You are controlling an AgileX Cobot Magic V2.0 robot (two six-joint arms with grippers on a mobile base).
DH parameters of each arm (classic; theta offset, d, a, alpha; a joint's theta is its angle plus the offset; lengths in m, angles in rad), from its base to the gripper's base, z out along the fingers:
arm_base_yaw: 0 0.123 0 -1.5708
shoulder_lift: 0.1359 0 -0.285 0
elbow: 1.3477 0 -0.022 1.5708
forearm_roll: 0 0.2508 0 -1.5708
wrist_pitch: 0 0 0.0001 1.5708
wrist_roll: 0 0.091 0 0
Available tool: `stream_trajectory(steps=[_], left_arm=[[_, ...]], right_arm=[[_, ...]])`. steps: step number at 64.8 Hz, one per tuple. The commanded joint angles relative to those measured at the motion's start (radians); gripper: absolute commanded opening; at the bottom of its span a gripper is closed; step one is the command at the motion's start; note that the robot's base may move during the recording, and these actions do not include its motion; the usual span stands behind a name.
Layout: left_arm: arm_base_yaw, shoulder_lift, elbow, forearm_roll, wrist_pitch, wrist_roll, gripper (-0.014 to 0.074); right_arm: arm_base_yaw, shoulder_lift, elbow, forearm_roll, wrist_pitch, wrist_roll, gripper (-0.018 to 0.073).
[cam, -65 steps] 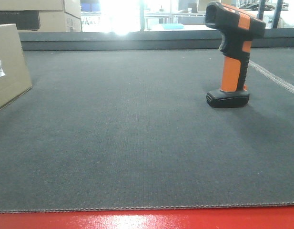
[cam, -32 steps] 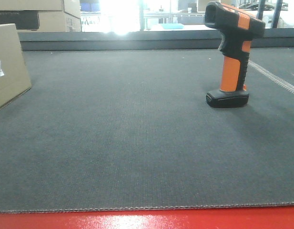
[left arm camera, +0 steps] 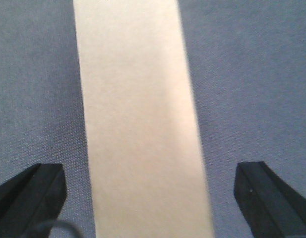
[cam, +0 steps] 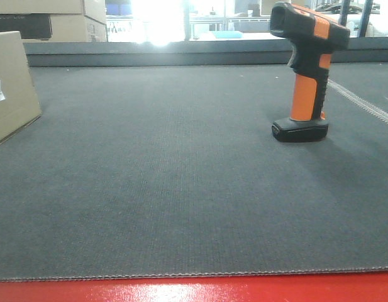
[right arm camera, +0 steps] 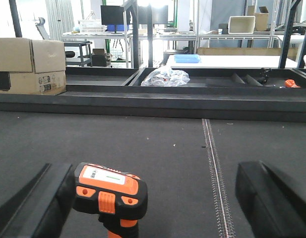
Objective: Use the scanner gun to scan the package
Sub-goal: 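Grasp the small tan box with the left gripper and lift it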
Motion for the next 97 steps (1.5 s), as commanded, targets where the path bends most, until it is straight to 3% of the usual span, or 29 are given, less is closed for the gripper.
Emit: stream_trajectory(steps=[1,23,28,35,49,60,68,86,97], left_arm=[[0.015,0.021,-0.009,-0.006,-0.012,0.004,0.0589],[0.034,0.072,-0.009,-0.027,0.005,0.004,0.0587],[0.034,0.072,-0.009,-0.036,0.005,0.004,0.0551],[0.034,0.070,-0.009,-0.044,0.007,0.004,0.0394],[0.034,0.037,-0.009,-0.044,0.009,0.004,-0.0110],[0.034,-0.021,-0.009,-0.071,0.047,0.004,-0.0111],[0.034,-0.072,-0.009,-0.208,0.093,0.004,-0.0111],[0.034,-0.155,0.011,-0.631,0.162,0.019,-0.0111],[0.034,-0.198,0.100,-0.752,0.162,0.026,-0.0111]], right_arm=[[0.001,0.003,-0.010,-0.010,-0.009,0.001,0.0561],[0.001,0.003,-0.010,-0.010,-0.009,0.001,0.0561],[0.001,0.003,-0.010,-0.010,-0.011,0.001,0.0561],[0.001,0.003,-0.010,-0.010,-0.013,0.001,0.0561],[0.001,0.003,-0.010,-0.010,-0.013,0.001,0.0561],[0.001,0.003,-0.010,-0.010,-0.013,0.001,0.0561],[0.001,0.003,-0.010,-0.010,0.004,0.001,0.0561],[0.080,0.003,-0.006,0.006,0.123,0.001,0.0561],[0.181,0.025,0.024,0.017,0.113,0.001,0.0561]])
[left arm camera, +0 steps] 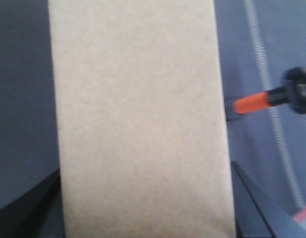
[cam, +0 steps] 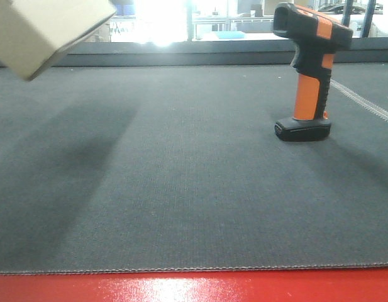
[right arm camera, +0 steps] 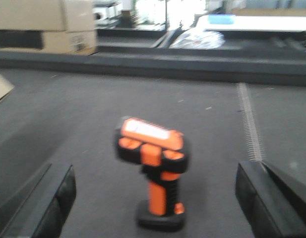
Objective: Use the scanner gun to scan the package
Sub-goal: 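Grasp the small tan box with the left gripper and lift it, then grasp the orange-black scanner gun with the right gripper, trigger it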
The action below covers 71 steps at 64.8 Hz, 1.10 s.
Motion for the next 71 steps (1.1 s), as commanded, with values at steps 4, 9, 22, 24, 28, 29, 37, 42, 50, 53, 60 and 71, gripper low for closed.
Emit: stream_trajectory(steps=[4,9,22,24,28,29,37,42,50,53,60,71], left_arm=[[0.002,-0.035,0.073,-0.100,-0.001,0.008,-0.0111],[0.002,-0.036,0.102,-0.100,-0.001,0.008,-0.0111],[0.000,-0.036,0.130,-0.098,-0.001,0.008,-0.0111],[0.000,-0.036,0.130,-0.098,-0.001,0.008,-0.0111],[0.000,-0.036,0.130,-0.098,-0.001,0.008,-0.0111],[0.000,-0.036,0.130,-0.098,-0.001,0.008,-0.0111],[0.000,-0.036,0.130,-0.098,-0.001,0.008,-0.0111],[0.000,-0.036,0.130,-0.098,-0.001,0.008,-0.0111],[0.000,-0.036,0.130,-0.096,-0.001,0.008,-0.0111],[0.000,-0.036,0.130,-0.096,-0.001,0.008,-0.0111],[0.000,-0.036,0.130,-0.092,-0.001,0.008,-0.0111],[0.000,-0.036,0.130,-0.092,-0.001,0.008,-0.0111]], right_arm=[[0.062,0.023,0.058,0.006,-0.058,-0.001,0.0561],[0.072,0.045,0.118,0.006,-0.148,-0.001,0.0561],[0.072,0.170,0.208,0.006,-0.385,-0.001,0.0561],[0.072,0.193,0.208,0.006,-0.406,-0.001,0.0561],[0.072,0.248,0.208,0.008,-0.462,-0.001,0.0561],[0.072,0.260,0.208,0.013,-0.475,-0.001,0.0561],[0.065,0.376,0.208,0.081,-0.596,-0.001,0.0561],[0.063,0.441,0.208,0.111,-0.661,-0.001,0.0561],[0.063,0.539,0.193,0.114,-0.757,-0.001,0.0561],[0.063,0.570,0.178,0.129,-0.759,-0.001,0.0561],[0.063,0.631,0.144,0.163,-0.784,-0.001,0.0561],[0.063,0.718,0.085,0.169,-0.825,-0.001,0.0561]])
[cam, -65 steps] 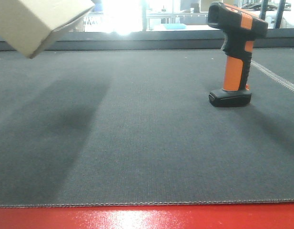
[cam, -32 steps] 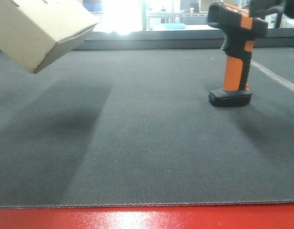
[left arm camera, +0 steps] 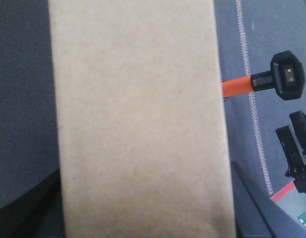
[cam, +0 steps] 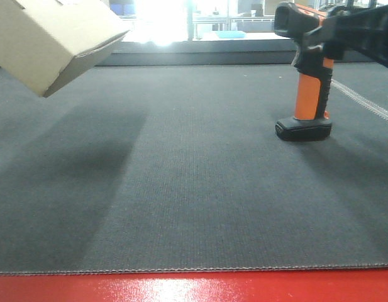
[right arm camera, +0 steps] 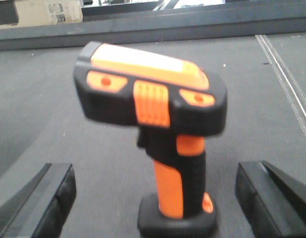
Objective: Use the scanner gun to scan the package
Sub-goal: 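Grasp the orange-black scanner gun with the right gripper, trigger it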
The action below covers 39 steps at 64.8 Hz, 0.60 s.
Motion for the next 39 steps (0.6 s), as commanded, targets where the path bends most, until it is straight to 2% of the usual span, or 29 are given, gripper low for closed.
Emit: stream_trajectory(steps=[1,10,20,39], left_arm=[[0.000,-0.015,0.000,-0.025,-0.002,0.008,-0.0111],[0.000,-0.015,0.000,-0.025,-0.002,0.008,-0.0111],[0.000,-0.015,0.000,-0.023,-0.002,0.008,-0.0111],[0.000,-0.015,0.000,-0.023,-0.002,0.008,-0.0111]], right_arm=[[-0.005,0.041,-0.038,0.015,-0.043,-0.001,0.0561],[-0.005,0.104,-0.094,0.017,-0.043,-0.001,0.0561],[-0.005,0.159,-0.145,0.069,-0.043,-0.001,0.0561],[-0.005,0.223,-0.176,0.069,-0.056,-0.001,0.0561]])
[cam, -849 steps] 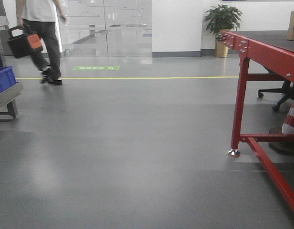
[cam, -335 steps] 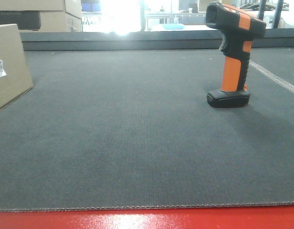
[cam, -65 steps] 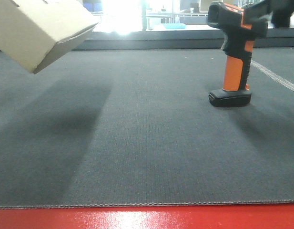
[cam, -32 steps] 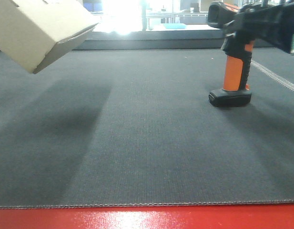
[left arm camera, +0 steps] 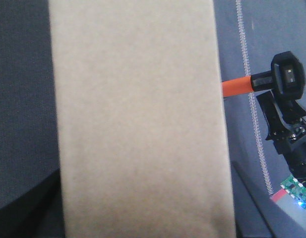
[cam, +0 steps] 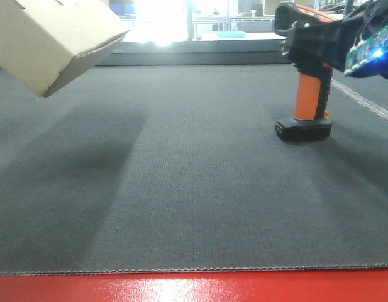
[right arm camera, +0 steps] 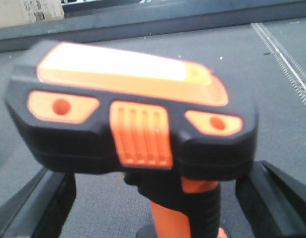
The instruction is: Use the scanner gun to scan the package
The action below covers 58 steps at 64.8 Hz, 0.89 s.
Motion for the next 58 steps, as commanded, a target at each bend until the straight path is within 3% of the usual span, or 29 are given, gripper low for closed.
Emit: stream_trajectory(steps=[1,26,32,58], left_arm=[[0.000,-0.015,0.000,-0.025,-0.002,0.008,-0.0111],[0.000,-0.015,0.000,-0.019,-0.002,0.008,-0.0111],[0.000,-0.015,0.000,-0.017,-0.002,0.008,-0.0111],[0.000,-0.015,0.000,0.012,-0.002,0.008,-0.0111]], right_arm=[[-0.005,0.014,-0.008,0.007,-0.045,-0.001,0.0561],[-0.005,0.052,-0.009,0.018,-0.133,-0.001,0.0561],[-0.005,0.059,-0.020,0.054,-0.134,-0.001,0.0561],[-0.008,0.117,-0.098,0.054,-0.120,-0.001,0.0561]])
